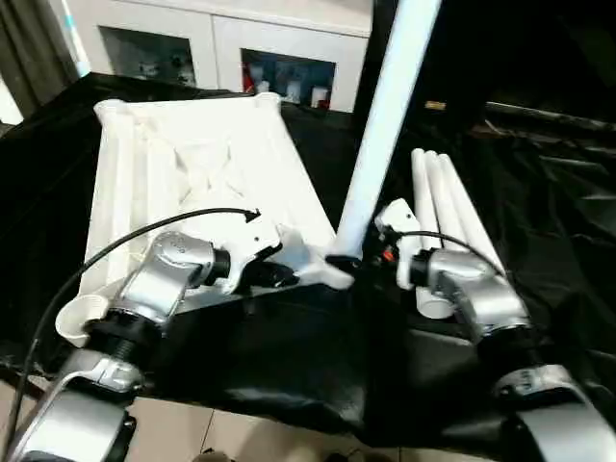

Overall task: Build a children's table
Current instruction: Rotate leg to tighten

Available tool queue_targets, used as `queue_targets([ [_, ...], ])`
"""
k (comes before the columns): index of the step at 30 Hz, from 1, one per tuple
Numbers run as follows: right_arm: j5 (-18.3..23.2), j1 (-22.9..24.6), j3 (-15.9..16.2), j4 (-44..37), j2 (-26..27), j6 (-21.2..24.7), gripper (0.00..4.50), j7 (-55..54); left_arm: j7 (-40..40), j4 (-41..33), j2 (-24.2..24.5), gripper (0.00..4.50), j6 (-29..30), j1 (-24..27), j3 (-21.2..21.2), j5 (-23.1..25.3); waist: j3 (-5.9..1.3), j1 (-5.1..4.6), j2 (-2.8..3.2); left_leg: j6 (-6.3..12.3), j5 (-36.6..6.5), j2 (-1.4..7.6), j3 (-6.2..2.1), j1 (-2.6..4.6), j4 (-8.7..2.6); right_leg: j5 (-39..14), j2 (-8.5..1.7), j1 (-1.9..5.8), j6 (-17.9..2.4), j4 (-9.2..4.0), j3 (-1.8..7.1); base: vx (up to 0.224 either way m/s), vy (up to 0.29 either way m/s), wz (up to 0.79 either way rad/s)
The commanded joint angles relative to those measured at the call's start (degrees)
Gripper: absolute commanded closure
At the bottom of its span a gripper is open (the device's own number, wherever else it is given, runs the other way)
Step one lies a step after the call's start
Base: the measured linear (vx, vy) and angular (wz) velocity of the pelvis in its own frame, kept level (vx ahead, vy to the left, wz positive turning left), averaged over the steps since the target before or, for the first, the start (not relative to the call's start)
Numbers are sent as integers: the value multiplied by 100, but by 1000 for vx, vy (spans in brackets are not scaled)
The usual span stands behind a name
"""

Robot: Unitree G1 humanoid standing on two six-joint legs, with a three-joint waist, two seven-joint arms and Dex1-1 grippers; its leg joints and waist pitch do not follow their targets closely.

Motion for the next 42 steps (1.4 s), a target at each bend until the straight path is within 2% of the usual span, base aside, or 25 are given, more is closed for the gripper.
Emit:
queue_targets([
  [1,-24,38,-206,556,292,386,182,-1196,766,272,-373,450,183,-231,69,123,-287,-3,94,-147,-1579,44,4,56,-433,-2357,-370,230,-863,-528,211,0,0,0],
  [2,34,-47,-378,745,494,437,182,-1763,1093,410,-602,450,264,-347,90,159,-286,-22,70,-166,-1636,32,1,50,-427,-2478,-362,228,-792,-544,206,0,0,0],
  [4,74,-125,-472,883,669,432,183,-2114,1276,458,-801,450,340,-420,76,173,-288,-30,77,-156,-1696,21,-5,59,-420,-2601,-365,207,-719,-573,196,0,0,0],
  [7,45,-222,-469,955,888,345,183,-2268,1377,431,-1050,450,437,-456,32,148,-285,-48,62,-80,-1824,11,-9,37,-421,-2688,-352,198,-622,-596,183,0,0,0],
  [8,-76,-229,-359,935,889,204,183,-2220,1382,446,-1103,450,414,-458,-5,163,-294,-31,150,-72,-1837,12,-21,44,-423,-2642,-362,190,-615,-593,190,0,0,0],
  [9,-76,-229,-359,935,889,204,148,-2220,1382,446,-1103,450,414,-458,-5,163,-299,-51,95,-49,-1785,12,-14,11,-428,-2444,-342,210,-641,-588,192,0,0,0],
  [10,-170,-241,-283,906,904,13,127,-2131,1383,510,-1175,450,342,-463,-54,192,-305,-48,87,-38,-1767,12,-14,9,-431,-2379,-336,218,-657,-576,191,0,0,0],
  [11,-159,-246,-288,897,901,-7,113,-2089,1364,517,-1177,450,318,-459,-66,195,-309,-49,107,-33,-1754,17,-11,10,-430,-2264,-341,215,-703,-567,195,0,0,0],
  [12,-159,-268,-282,887,884,-55,113,-2010,1301,535,-1166,450,248,-446,-90,202,-312,-47,114,-23,-1736,15,-12,6,-430,-2202,-341,222,-730,-560,196,0,0,0],
  [14,-233,-296,-195,873,810,-163,93,-1894,1214,543,-1099,450,174,-429,-104,216,-317,-46,106,6,-1671,18,-4,-3,-429,-1997,-339,236,-831,-536,201,0,0,0],
  [17,-249,-288,-113,796,642,-253,93,-1551,1039,465,-941,450,124,-380,-99,193,-317,-41,104,61,-1597,15,-1,-30,-426,-1918,-346,272,-886,-522,201,0,0,0],
  [19,-294,-245,-18,699,479,-332,93,-1217,853,389,-817,450,41,-326,-105,161,-317,-39,103,98,-1558,19,7,-29,-419,-1942,-355,270,-893,-530,206,0,0,0],
  [21,-322,-170,110,518,185,-430,93,-612,490,267,-596,450,-116,-208,-133,122,-324,-19,99,148,-1394,23,7,-47,-416,-1731,-354,304,-947,-504,207,0,0,0],
  [25,-251,-87,232,272,-177,-476,93,162,79,145,-334,450,-281,-70,-159,68,-351,-24,106,270,-984,35,29,-60,-393,-1003,-348,332,-1215,-421,211,0,0,0],
  [26,-190,-43,309,82,-429,-458,93,697,-287,30,-135,450,-400,33,-184,1,-364,-10,117,311,-880,35,26,-63,-379,-798,-353,359,-1277,-391,210,0,0,0],
  [28,-108,-9,380,-64,-615,-378,93,1167,-557,-62,13,450,-415,96,-185,-64,-352,-16,118,418,-813,48,41,-63,-372,-502,-344,360,-1411,-361,214,0,0,0],
  [31,-21,1,402,-166,-805,-360,93,1611,-981,-221,210,450,-528,192,-170,-231,-346,-20,114,420,-867,60,45,-42,-378,-578,-353,346,-1458,-368,214,0,0,0],
  [34,24,-23,385,-167,-883,-335,93,1825,-1130,-267,321,450,-564,224,-153,-261,-344,-2,136,367,-1000,66,54,2,-375,-709,-354,326,-1486,-373,223,0,0,0],
  [37,63,-5,410,-195,-900,-292,93,1960,-1144,-255,368,450,-590,240,-129,-247,-335,8,125,306,-1025,63,54,-2,-384,-758,-354,332,-1471,-372,223,0,0,0],
  [42,32,39,478,-211,-896,-259,144,2065,-1154,-258,389,450,-588,257,-129,-236,-344,18,114,294,-917,55,52,-12,-376,-697,-352,348,-1442,-359,223,0,0,0],
])
